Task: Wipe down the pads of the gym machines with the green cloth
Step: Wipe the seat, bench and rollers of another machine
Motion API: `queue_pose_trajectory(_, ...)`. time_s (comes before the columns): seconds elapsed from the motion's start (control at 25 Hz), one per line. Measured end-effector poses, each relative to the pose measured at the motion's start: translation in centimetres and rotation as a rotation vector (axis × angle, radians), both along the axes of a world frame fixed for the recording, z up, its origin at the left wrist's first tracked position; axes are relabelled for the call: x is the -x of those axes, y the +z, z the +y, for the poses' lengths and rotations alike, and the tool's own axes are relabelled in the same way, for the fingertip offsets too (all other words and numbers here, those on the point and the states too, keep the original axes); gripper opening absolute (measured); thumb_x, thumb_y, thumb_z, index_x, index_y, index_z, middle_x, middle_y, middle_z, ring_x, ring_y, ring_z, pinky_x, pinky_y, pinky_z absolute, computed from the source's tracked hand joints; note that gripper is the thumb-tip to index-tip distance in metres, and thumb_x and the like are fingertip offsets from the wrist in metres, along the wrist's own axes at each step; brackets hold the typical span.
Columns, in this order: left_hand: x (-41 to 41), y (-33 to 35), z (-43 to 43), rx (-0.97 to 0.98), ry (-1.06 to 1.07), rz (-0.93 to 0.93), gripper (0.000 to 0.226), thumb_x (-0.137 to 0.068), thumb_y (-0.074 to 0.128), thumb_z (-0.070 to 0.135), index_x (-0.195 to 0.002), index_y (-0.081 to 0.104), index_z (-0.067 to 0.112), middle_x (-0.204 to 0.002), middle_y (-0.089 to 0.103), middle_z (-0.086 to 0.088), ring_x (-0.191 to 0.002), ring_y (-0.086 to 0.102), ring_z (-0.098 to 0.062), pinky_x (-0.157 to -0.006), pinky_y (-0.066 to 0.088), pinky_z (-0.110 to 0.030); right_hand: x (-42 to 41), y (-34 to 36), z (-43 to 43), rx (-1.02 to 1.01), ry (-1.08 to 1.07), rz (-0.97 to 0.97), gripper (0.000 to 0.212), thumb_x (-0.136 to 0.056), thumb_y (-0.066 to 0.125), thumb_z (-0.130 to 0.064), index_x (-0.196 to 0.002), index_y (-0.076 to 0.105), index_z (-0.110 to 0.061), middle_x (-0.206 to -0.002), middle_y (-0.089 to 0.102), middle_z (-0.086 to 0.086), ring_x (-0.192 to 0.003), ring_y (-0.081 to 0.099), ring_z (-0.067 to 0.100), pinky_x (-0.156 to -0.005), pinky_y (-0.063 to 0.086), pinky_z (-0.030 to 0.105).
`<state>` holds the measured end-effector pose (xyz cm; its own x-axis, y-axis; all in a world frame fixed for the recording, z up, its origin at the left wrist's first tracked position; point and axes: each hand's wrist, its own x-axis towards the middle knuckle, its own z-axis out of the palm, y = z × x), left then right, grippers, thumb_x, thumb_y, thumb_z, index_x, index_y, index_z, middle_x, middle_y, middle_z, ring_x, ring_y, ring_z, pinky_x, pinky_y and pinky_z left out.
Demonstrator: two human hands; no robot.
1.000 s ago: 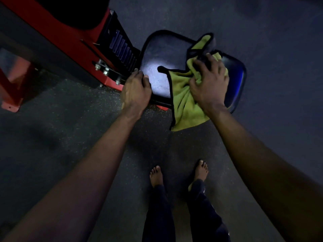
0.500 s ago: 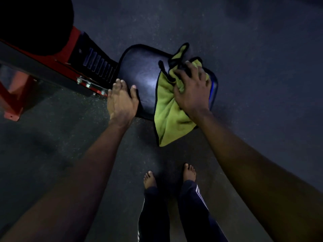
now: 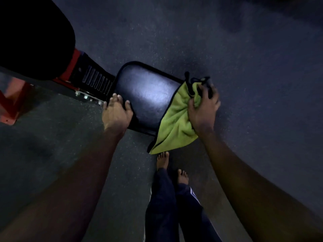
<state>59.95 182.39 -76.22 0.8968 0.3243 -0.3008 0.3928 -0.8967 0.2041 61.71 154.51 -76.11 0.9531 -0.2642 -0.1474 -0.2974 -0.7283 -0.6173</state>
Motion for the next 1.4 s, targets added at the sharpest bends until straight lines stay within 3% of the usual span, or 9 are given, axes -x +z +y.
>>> queue_pose_trajectory(0.24,-1.6,2.8,-0.2,0.102,0.033,0.187,0.058,-0.101,0.05,0.03,-0.145,0.043,-0.007,-0.155,0.036,-0.025,-0.142,0.037,-0.039,-0.119,0.024,-0.041,-0.9,3.0,-2.1,-0.02,0.051,0.289,0.061,-0.094,0.064,-0.033,-0.149,0.042,-0.021,-0.149,0.035,0.018,-0.128,0.043,0.048,-0.107,0.042,0.053)
queue_pose_trajectory(0.4,-4.8,8.4,-2.2,0.312,0.048,0.257,0.054,-0.095,0.061,0.03,-0.142,0.051,0.005,-0.139,0.056,-0.024,-0.128,0.053,-0.041,-0.108,0.043,-0.041,-3.6,9.4,-4.0,-0.095,0.008,0.427,0.053,-0.091,0.066,-0.04,-0.141,0.056,-0.025,-0.134,0.056,0.018,-0.122,0.056,0.041,-0.101,0.049,0.044)
queue_pose_trajectory(0.56,-10.5,19.8,-7.1,0.513,-0.114,0.089,0.052,-0.099,0.06,0.024,-0.148,0.048,0.016,-0.151,0.049,-0.011,-0.138,0.047,-0.03,-0.111,0.034,-0.029,-8.6,19.5,-7.1,-0.142,-0.033,0.304,0.057,-0.09,0.069,-0.055,-0.14,0.059,-0.029,-0.13,0.066,0.013,-0.124,0.058,0.034,-0.098,0.051,0.042)
queue_pose_trajectory(0.8,-19.7,35.1,-14.1,0.584,-0.4,-0.127,0.052,-0.1,0.058,0.024,-0.151,0.044,0.027,-0.158,0.039,0.003,-0.145,0.036,-0.015,-0.105,0.02,-0.011,-15.3,34.5,-13.7,-0.171,-0.045,0.048,0.054,-0.091,0.071,-0.051,-0.136,0.063,-0.023,-0.128,0.069,0.006,-0.121,0.062,0.027,-0.097,0.05,0.036)
queue_pose_trajectory(1.04,-27.0,46.4,-23.4,0.616,-0.517,-0.281,0.052,-0.098,0.06,0.022,-0.148,0.048,0.03,-0.156,0.042,0.002,-0.143,0.039,-0.016,-0.11,0.026,-0.018,-20.3,44.5,-21.6,-0.168,-0.094,-0.099,0.055,-0.088,0.073,-0.052,-0.133,0.064,-0.022,-0.123,0.07,0.006,-0.117,0.063,0.026,-0.094,0.052,0.037)
queue_pose_trajectory(1.16,-30.1,49.5,-27.7,0.612,-0.541,-0.335,0.052,-0.097,0.061,0.02,-0.148,0.049,0.029,-0.154,0.045,0.001,-0.143,0.04,-0.016,-0.11,0.025,-0.017,-23.4,48.1,-26.4,-0.161,-0.099,-0.164,0.055,-0.088,0.073,-0.05,-0.134,0.063,-0.021,-0.128,0.068,0.007,-0.121,0.061,0.026,-0.098,0.049,0.037)
queue_pose_trajectory(1.28,-33.1,51.9,-31.9,0.599,-0.546,-0.367,0.055,-0.096,0.062,0.021,-0.148,0.049,0.029,-0.154,0.046,0.0,-0.141,0.043,-0.018,-0.118,0.029,-0.026,-27.4,51.1,-31.4,-0.11,-0.073,-0.202,0.059,-0.088,0.072,-0.052,-0.136,0.061,-0.02,-0.132,0.065,0.01,-0.123,0.06,0.027,-0.1,0.049,0.037)
queue_pose_trajectory(1.4,-35.9,53.6,-35.4,0.575,-0.547,-0.4,0.054,-0.096,0.062,0.021,-0.148,0.049,0.028,-0.147,0.054,-0.007,-0.134,0.051,-0.025,-0.114,0.037,-0.031,-31.5,52.6,-35.6,-0.085,-0.095,-0.238,0.06,-0.085,0.072,-0.056,-0.135,0.062,-0.023,-0.131,0.065,0.011,-0.122,0.061,0.027,-0.1,0.051,0.039)
